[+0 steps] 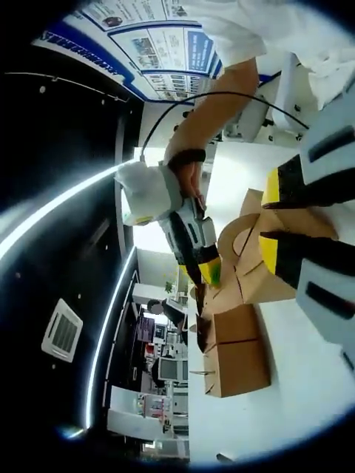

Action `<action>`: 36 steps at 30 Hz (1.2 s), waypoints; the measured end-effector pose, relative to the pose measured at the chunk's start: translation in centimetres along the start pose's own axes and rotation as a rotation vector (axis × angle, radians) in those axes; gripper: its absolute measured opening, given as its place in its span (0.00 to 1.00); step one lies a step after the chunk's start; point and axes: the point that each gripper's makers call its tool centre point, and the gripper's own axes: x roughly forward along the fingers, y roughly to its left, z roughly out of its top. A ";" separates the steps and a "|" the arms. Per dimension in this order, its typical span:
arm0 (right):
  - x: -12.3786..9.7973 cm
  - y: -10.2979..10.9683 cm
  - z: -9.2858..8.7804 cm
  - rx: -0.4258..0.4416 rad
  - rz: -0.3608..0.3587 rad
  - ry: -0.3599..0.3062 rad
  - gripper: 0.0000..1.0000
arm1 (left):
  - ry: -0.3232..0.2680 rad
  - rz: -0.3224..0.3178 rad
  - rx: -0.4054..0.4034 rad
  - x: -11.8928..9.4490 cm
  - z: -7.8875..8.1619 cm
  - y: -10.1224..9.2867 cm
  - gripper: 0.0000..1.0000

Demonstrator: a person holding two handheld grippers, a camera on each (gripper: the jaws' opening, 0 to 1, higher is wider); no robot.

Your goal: Pick up one paper box from the group, open the paper box, and remove the item inside

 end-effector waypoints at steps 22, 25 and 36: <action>-0.4 2.7 0.3 0.064 0.122 -0.045 0.22 | -0.010 0.006 0.005 0.1 0.0 0.1 0.15; -0.4 3.0 0.5 0.058 0.131 -0.050 0.22 | -0.013 0.006 0.009 0.1 0.0 0.0 0.15; 0.0 3.7 1.2 0.052 0.137 -0.063 0.20 | 0.001 0.010 0.033 0.0 0.0 -0.1 0.16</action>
